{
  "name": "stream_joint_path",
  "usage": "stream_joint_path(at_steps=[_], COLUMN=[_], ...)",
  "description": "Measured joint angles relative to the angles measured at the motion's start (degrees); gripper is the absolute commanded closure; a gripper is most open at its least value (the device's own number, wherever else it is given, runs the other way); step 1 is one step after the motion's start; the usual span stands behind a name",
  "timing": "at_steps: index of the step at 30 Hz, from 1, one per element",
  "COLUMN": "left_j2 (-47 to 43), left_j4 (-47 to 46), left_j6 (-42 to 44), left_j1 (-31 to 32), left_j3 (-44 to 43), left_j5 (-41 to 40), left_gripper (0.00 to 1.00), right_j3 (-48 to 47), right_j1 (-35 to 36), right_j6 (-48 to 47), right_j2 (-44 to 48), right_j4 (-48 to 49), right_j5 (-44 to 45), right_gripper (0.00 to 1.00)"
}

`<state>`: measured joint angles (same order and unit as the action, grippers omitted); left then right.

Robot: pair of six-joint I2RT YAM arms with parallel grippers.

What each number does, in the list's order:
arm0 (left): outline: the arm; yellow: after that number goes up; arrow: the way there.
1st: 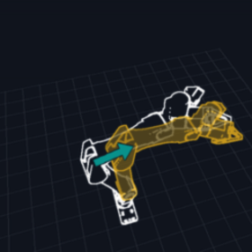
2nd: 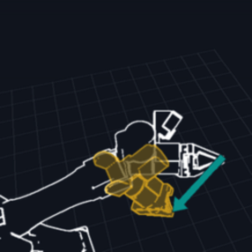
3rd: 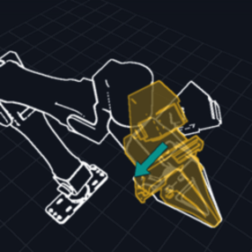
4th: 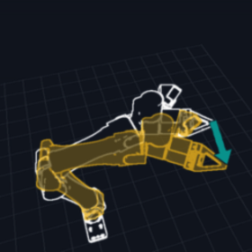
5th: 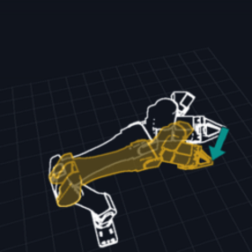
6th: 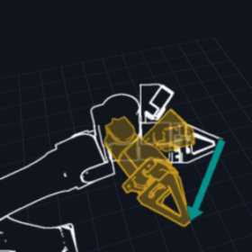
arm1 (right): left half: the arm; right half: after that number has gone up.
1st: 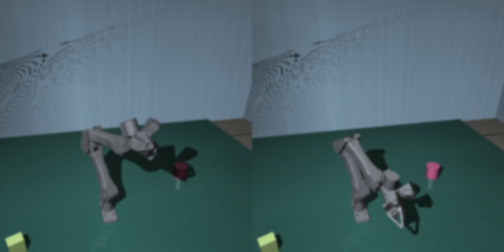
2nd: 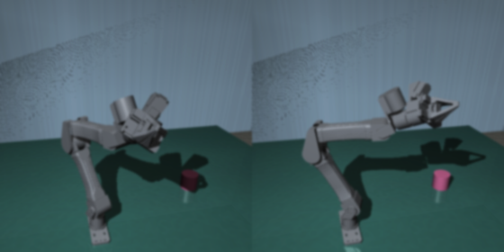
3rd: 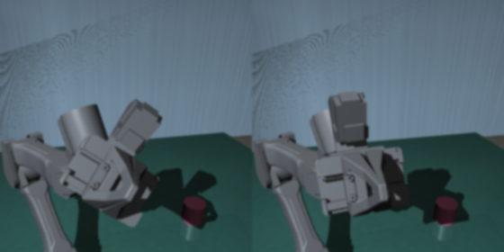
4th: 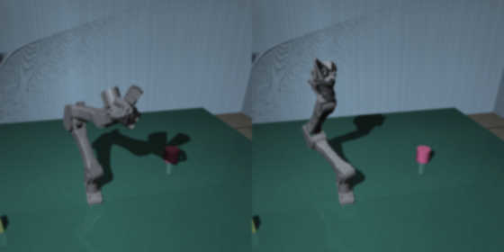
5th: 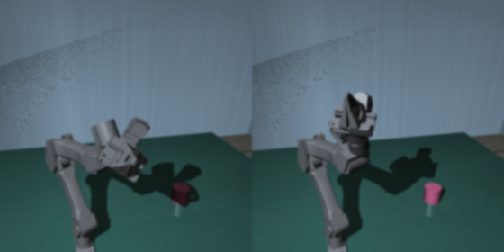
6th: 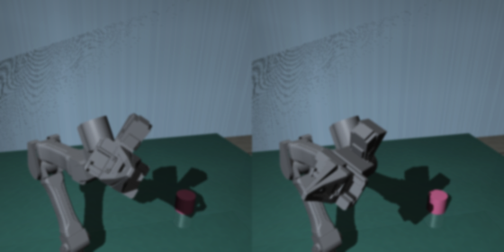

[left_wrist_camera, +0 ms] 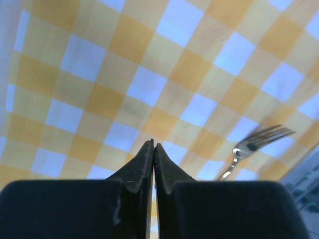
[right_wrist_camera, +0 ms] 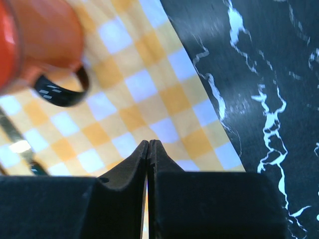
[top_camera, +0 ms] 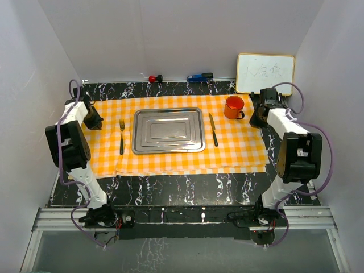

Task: Set the dinner table for one person
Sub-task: Adjust the napkin at the center of the board.

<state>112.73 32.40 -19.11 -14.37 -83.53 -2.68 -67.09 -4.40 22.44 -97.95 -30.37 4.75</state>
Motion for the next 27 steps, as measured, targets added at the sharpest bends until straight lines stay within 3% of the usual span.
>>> stream_joint_path(at_steps=[8, 14, 27], left_j2=[-0.5, 8.9, 29.4], left_j4=[0.7, 0.9, 3.0], left_j6=[0.9, 0.5, 0.0], left_j1=[1.2, 1.3, 1.3], left_j3=[-5.4, -10.4, -43.0], left_j5=[1.3, 1.8, 3.9], left_gripper=[1.0, 1.0, 1.0], right_j3=[-4.1, 0.0, 4.4], right_j1=[1.8, 3.4, 7.3], right_j6=[0.3, 1.3, 1.9], right_j2=[1.1, 1.1, 1.2], right_j4=[-2.3, -4.6, -8.7], right_j5=[-4.0, -6.6, -7.7], right_gripper=[1.0, 1.0, 1.0])
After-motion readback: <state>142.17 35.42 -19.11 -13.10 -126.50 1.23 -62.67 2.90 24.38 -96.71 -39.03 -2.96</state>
